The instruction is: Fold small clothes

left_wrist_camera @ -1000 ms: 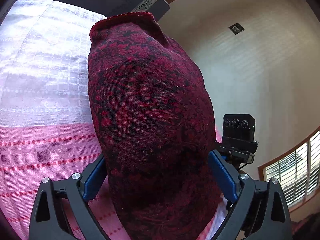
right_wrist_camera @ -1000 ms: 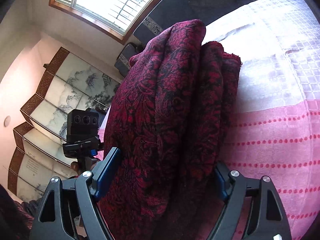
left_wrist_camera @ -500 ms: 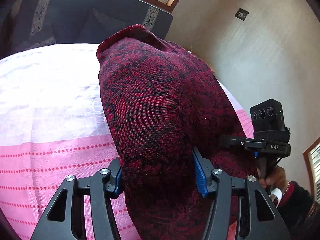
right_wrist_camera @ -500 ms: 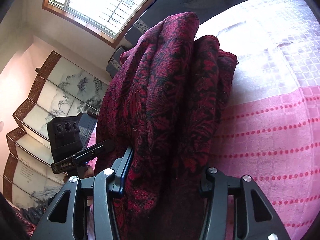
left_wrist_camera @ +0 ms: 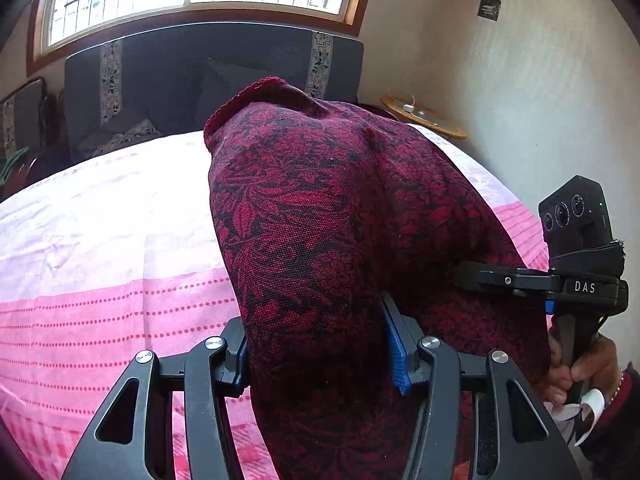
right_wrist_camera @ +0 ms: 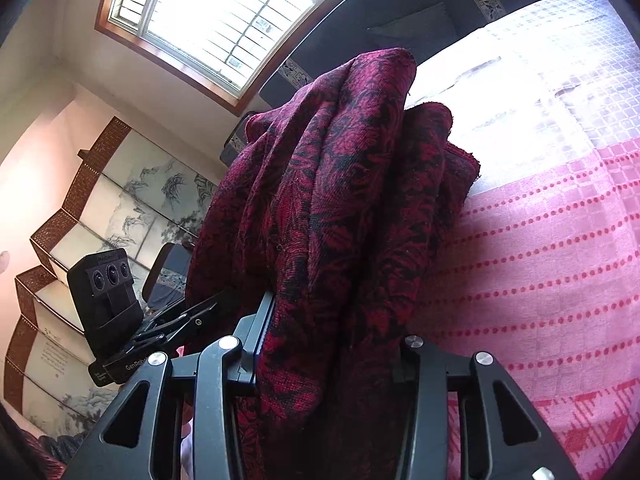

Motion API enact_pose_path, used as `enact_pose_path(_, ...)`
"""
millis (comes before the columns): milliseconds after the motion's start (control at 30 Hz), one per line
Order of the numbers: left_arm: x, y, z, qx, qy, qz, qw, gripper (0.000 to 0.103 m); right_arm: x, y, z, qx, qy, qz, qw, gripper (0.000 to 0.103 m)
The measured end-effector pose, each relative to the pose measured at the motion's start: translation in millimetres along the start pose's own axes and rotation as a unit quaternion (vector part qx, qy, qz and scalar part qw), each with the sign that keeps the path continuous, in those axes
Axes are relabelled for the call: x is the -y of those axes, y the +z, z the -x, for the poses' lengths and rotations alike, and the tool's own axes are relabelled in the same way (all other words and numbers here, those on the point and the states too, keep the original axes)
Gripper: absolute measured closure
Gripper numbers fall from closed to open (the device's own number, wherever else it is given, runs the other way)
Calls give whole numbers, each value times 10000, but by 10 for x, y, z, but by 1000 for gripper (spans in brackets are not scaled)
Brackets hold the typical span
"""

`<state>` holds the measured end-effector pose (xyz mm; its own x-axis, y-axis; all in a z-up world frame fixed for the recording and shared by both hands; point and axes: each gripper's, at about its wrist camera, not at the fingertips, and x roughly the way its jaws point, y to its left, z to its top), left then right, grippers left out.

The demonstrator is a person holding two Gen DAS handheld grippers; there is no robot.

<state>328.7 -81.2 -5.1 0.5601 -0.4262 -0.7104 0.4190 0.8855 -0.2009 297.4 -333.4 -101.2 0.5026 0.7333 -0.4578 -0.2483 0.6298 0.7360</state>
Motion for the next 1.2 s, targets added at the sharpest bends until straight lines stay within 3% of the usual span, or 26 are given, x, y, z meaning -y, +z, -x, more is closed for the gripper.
enact_pose_path(800, -290, -668, 1152, 142, 684, 166, 9974, 50, -681, -380, -377, -170, 472, 158, 9986, 65)
enact_pose_path(1200, -415, -1147, 1635, 235, 778, 413, 9958, 50, -1091, -609, -572, -322, 601, 421, 9968, 65)
